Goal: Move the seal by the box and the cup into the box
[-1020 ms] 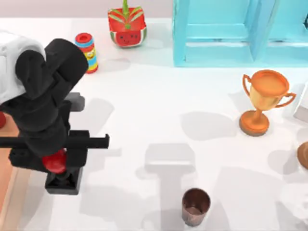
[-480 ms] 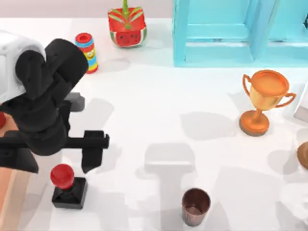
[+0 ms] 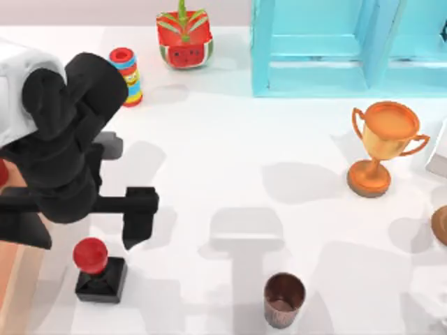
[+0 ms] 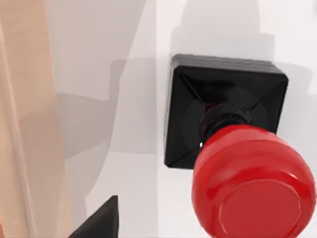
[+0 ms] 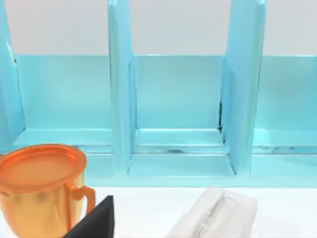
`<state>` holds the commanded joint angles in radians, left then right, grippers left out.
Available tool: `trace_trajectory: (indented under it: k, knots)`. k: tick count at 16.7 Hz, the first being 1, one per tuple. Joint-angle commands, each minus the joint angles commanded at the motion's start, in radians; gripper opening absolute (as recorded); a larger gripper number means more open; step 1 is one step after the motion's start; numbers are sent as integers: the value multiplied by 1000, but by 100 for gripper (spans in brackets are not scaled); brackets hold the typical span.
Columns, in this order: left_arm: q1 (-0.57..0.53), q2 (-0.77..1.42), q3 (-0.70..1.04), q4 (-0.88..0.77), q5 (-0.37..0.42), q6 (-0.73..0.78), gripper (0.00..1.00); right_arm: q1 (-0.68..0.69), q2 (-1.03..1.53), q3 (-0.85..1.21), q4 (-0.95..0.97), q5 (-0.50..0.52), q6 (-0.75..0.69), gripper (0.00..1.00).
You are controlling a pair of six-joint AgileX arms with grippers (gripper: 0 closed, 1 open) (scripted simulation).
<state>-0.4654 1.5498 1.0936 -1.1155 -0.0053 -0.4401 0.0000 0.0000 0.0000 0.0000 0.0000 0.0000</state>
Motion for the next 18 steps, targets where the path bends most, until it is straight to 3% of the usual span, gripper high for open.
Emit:
trace_trajectory:
  k: [9, 18]
  knots:
    - [-4, -8, 340, -353, 1, -7, 100, 0, 0, 0, 0, 0, 0, 100]
    - [-35, 22, 392, -373, 1, -40, 100, 0, 0, 0, 0, 0, 0, 100]
